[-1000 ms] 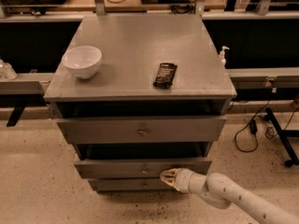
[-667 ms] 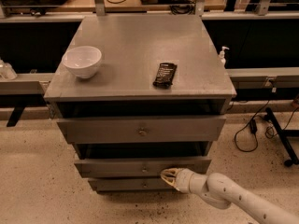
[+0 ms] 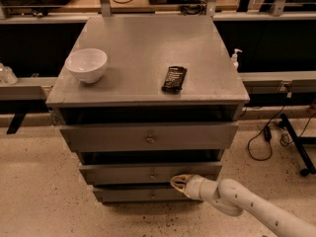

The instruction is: Close middle drawer

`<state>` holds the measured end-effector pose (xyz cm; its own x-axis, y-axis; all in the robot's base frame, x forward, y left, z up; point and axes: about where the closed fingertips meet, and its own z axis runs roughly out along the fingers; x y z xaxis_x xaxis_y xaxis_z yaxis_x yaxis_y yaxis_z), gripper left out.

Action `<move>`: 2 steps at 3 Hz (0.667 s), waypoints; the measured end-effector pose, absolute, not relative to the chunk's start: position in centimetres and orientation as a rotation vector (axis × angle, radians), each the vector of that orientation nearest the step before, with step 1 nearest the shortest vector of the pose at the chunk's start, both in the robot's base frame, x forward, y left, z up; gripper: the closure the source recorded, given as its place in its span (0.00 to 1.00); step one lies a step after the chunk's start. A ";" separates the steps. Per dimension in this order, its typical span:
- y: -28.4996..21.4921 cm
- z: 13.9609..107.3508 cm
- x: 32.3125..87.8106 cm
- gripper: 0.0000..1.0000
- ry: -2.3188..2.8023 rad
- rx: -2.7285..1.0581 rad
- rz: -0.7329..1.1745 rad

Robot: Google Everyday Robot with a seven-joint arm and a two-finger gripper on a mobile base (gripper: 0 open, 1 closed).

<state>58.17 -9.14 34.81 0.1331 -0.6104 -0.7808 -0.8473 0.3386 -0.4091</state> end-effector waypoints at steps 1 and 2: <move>-9.5 34.6 59.6 1.00 1.564 -1.359 0.288; -9.4 34.6 59.5 1.00 1.564 -1.359 0.288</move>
Offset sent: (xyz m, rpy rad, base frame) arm 0.1266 -0.0433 -0.0303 0.0310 -0.0018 -0.0027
